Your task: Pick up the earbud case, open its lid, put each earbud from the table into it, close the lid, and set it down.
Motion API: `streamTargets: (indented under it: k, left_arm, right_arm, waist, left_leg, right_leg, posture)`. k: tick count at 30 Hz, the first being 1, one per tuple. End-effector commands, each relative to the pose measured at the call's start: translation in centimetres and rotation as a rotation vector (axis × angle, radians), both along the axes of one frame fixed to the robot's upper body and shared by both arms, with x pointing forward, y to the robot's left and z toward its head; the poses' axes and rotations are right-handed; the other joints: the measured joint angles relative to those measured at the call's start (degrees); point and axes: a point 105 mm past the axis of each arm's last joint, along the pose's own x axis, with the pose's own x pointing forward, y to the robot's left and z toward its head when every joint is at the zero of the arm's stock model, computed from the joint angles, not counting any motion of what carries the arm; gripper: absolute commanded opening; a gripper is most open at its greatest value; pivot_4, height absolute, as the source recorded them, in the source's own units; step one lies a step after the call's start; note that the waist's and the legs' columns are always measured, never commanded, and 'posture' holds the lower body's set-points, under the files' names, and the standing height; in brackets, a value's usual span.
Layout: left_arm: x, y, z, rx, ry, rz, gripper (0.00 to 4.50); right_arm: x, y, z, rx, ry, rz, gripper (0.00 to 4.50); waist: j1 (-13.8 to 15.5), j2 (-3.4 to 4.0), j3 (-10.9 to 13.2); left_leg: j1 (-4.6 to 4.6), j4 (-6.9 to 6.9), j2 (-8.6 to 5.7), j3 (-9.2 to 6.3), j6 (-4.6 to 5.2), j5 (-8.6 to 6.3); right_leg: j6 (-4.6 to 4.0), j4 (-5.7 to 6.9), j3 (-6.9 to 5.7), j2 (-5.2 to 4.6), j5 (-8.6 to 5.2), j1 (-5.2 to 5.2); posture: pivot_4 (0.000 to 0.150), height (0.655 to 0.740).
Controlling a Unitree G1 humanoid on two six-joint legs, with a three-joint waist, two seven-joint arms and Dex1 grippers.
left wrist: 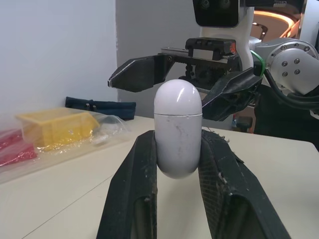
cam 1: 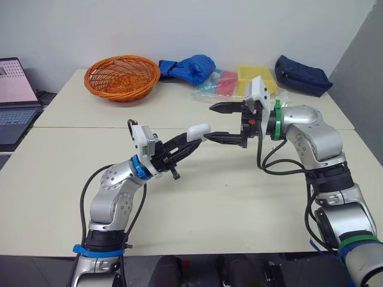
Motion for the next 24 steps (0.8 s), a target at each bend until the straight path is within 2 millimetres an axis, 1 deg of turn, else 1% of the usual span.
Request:
streamTargets:
  k: [1, 6, 15, 19, 24]
  left_arm:
    - [-0.6, -0.8, 1.1, 0.003, -0.061, -0.060, 0.76]
    - [-0.7, -1.0, 1.0, 0.005, -0.059, -0.071, 0.76]
    - [-0.5, -1.3, 0.9, 0.003, -0.054, -0.077, 0.76]
    - [-0.3, -1.3, 0.9, 0.001, -0.056, -0.077, 0.76]
    - [0.1, -0.9, 1.0, -0.009, -0.053, -0.046, 0.76]
  right_arm:
    - [0.3, 0.1, 2.1, 0.029, -0.050, -0.024, 4.42]
    - [0.1, -0.1, 2.6, 0.061, -0.007, -0.025, 4.42]
    - [-0.8, -0.8, 3.1, 0.075, 0.053, 0.001, 4.42]
    - [-0.7, -0.9, 3.4, 0.091, 0.065, -0.011, 4.42]
    - [-1.1, -1.6, 3.2, 0.103, 0.105, -0.012, 4.42]
  waist:
    - [0.00, 0.00, 0.00]
    - [0.00, 0.00, 0.00]
    - [-0.01, 0.00, 0.00]
    - [-0.01, 0.00, 0.00]
    - [0.00, 0.00, 0.00]
  left_leg:
    - [0.00, 0.00, 0.00, -0.01, 0.00, 0.00]
    - [-0.01, -0.01, 0.00, 0.00, 0.00, 0.00]
    - [-0.02, -0.01, 0.00, 0.01, 0.00, 0.00]
    - [-0.02, -0.01, 0.02, 0.00, 0.00, 0.00]
    - [-0.04, -0.02, 0.01, 0.01, 0.00, 0.00]
  right_leg:
    - [0.00, 0.00, -0.01, 0.00, 0.00, 0.00]
    - [0.00, -0.01, 0.00, 0.00, 0.00, 0.00]
    - [0.00, -0.02, 0.00, 0.00, 0.00, -0.01]
    - [0.00, -0.02, 0.00, 0.01, 0.00, -0.02]
    - [0.00, -0.03, 0.00, 0.01, 0.00, -0.03]
  posture:
    - [0.150, 0.7400]
    - [0.150, 0.7400]
    - [0.150, 0.7400]
    - [0.150, 0.7400]
    - [0.150, 0.7400]
